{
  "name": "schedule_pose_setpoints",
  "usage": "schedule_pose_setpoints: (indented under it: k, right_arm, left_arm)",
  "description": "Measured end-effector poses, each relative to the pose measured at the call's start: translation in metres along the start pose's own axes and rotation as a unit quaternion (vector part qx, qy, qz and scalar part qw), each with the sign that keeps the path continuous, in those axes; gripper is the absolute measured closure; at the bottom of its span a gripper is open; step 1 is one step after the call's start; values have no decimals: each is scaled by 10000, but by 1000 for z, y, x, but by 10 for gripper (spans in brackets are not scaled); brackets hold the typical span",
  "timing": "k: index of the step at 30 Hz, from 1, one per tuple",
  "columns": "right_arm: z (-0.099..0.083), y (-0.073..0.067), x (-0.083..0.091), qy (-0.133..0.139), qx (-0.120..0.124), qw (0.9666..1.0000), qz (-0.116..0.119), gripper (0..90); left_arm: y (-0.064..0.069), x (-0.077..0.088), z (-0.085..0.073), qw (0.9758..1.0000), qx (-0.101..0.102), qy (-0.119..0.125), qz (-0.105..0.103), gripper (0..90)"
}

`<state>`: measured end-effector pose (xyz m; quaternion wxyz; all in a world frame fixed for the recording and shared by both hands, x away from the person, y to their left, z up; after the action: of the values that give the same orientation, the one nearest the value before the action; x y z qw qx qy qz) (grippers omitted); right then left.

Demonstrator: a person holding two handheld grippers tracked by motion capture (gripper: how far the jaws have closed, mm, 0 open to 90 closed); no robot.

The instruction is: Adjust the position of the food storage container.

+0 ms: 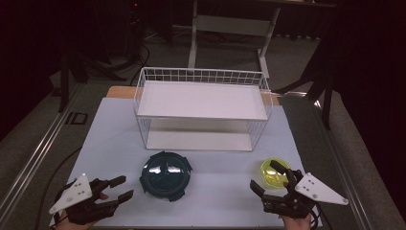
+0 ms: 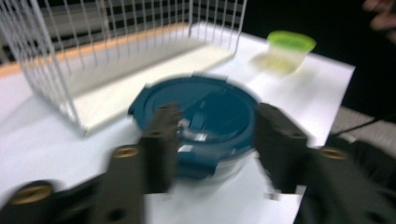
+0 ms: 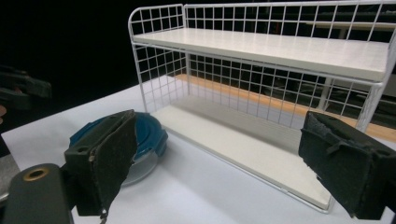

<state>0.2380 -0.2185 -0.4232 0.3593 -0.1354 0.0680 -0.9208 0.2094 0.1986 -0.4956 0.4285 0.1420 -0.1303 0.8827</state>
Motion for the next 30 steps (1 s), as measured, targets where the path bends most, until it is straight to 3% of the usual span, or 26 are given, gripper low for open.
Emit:
schedule_pose_setpoints:
  k: [3,7,10,13,20,25,30]
  right_arm:
    - [-2,-2,-2,-40,12,10000,31,112]
    - [-5,-2,-3,-88,22,9999,63,112]
    - [-6,-2,-3,-90,8,9999,79,112]
    - [-6,-2,-3,-93,3,9999,87,112]
    - [-8,-2,-4,-125,11,9999,93,112]
    - [-10,-1,-5,-157,10,9998,106,112]
    - [-11,-3,-7,-205,38,9997,134,112]
  left_arm:
    - [-4,-9,-13,9996,95,-266,-18,710]
    - [-6,-20,-31,9971,15,-762,-25,887]
    - [-7,-29,-40,9945,84,-1039,-65,893]
    - [-9,-35,-43,9934,148,-1136,-40,894]
    - [-12,-49,-43,9925,229,-1196,-111,895]
    - [-16,-51,-43,9932,338,-1107,-129,896]
    - [-22,-56,-42,9931,317,-1128,-33,896]
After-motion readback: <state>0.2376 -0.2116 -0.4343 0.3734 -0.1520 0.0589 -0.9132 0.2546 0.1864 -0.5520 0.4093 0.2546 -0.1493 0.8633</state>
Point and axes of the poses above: each handheld gripper's, and its own axes: x roughly backward along the jaws, z roughly out of its top, y roughly to its right, the point moved 7 cm from there along -x, roughly forward along the jaws, and after that the axes turned 11 degrees about -x, right-handed, at the moved point
